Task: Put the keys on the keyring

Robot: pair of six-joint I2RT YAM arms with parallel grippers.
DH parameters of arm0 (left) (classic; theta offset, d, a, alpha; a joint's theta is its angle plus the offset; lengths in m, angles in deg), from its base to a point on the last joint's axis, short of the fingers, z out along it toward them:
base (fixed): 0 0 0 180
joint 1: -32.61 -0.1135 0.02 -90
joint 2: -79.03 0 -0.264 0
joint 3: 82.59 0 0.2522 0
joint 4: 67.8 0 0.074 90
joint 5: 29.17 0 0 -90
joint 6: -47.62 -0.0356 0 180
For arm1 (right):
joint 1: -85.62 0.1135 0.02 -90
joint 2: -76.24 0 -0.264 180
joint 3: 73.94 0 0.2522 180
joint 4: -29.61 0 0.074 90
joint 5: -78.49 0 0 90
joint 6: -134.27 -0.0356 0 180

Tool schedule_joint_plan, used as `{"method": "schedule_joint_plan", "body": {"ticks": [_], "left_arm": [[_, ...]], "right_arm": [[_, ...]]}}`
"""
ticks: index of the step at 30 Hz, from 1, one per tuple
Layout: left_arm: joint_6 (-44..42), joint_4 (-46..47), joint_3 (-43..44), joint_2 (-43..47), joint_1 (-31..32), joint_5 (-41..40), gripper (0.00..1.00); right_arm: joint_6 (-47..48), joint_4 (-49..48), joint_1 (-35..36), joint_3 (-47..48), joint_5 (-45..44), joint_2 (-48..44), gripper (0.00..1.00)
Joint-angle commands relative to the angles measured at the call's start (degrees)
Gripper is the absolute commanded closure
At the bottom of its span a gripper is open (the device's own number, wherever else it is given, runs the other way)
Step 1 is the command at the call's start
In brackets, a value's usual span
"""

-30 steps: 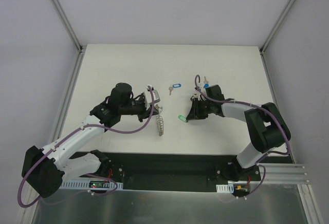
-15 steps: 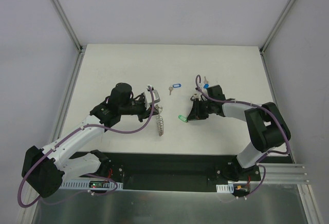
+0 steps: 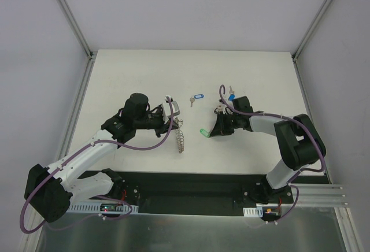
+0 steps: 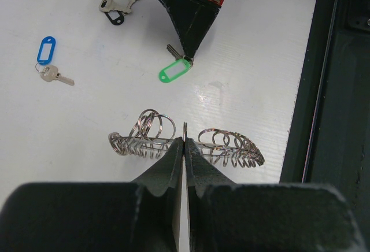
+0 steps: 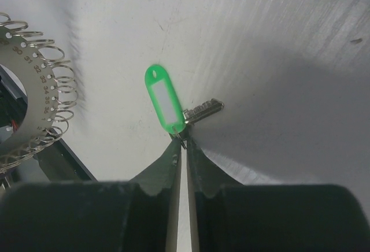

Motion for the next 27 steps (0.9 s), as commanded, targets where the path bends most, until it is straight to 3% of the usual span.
{"method": "schedule_joint_plan", "body": {"ticks": [1,4,19,27], "left_arm": [[0.2,2.8,-0.3,1.2,-0.4,1.4,1.0],[0.1,2.8,-0.2,1.2,-0.4,1.4,1.0],[0.1,2.8,-0.2,1.1,-0.4,1.6,1.0],[0.2,2.8,-0.1,1.3,-0.4,1.6,1.0]], "right_arm": [[1.2,-1.7,-0.3,-0.4,1.7,-0.1,0.91],[1.6,-2.3,-0.2,-0.8,2.0,-0.4,0.99],[-0.7,-3.9,0.3,-5.1,-0.5,-5.9,0.99],[0.0,-5.6,5.6,-10.6,-14.9,-15.8,0.98]]}}
